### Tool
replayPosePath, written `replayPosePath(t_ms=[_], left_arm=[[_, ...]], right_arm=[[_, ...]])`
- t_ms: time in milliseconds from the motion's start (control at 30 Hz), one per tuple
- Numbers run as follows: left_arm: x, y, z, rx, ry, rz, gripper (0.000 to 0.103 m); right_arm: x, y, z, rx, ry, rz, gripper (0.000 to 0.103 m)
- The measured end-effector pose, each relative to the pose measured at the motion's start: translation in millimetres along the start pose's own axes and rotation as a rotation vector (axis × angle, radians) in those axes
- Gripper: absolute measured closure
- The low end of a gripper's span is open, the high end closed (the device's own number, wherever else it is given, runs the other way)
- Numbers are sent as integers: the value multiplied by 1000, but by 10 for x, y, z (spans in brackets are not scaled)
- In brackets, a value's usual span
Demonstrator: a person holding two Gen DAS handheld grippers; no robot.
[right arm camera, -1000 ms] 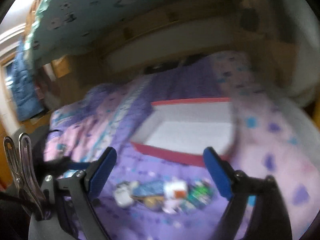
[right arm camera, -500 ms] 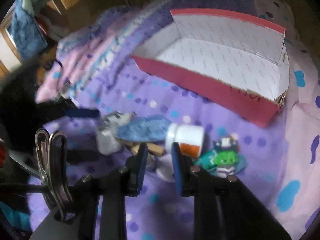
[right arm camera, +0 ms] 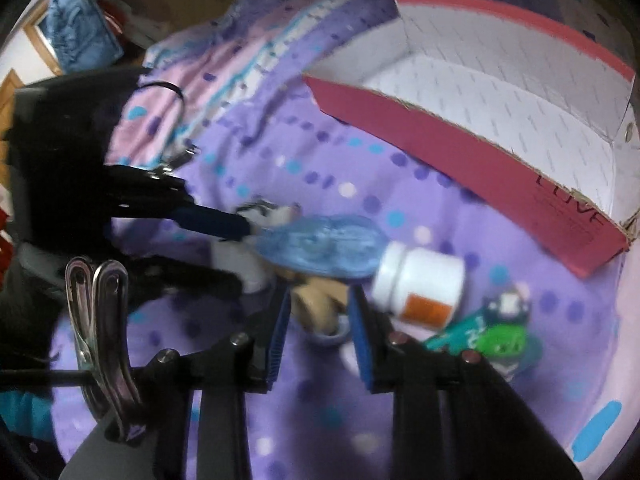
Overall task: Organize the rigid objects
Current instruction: 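Grasp the wooden clip piece with the left gripper while the right gripper approaches the round wooden cap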
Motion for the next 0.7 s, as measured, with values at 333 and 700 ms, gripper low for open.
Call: replayPosePath(t_ms=[333, 700], left_arm=[[-88, -73, -43, -22, -16, 21, 88], [720, -148, -246, -43, -410, 47, 89]], right_arm=[[204, 100, -25, 49, -113, -17, 85], [976, -296, -223, -183, -436, -149, 85]])
Point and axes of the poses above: each gripper's, at about its wrist camera, not at the fingertips, and x roughly against the way its jaws point, y to its left, z to its underside, the point moved 9 cm from there along -x, roughly the way its jaws point, and after that the axes turned 1 degree about -y, right-handed, at the moved point
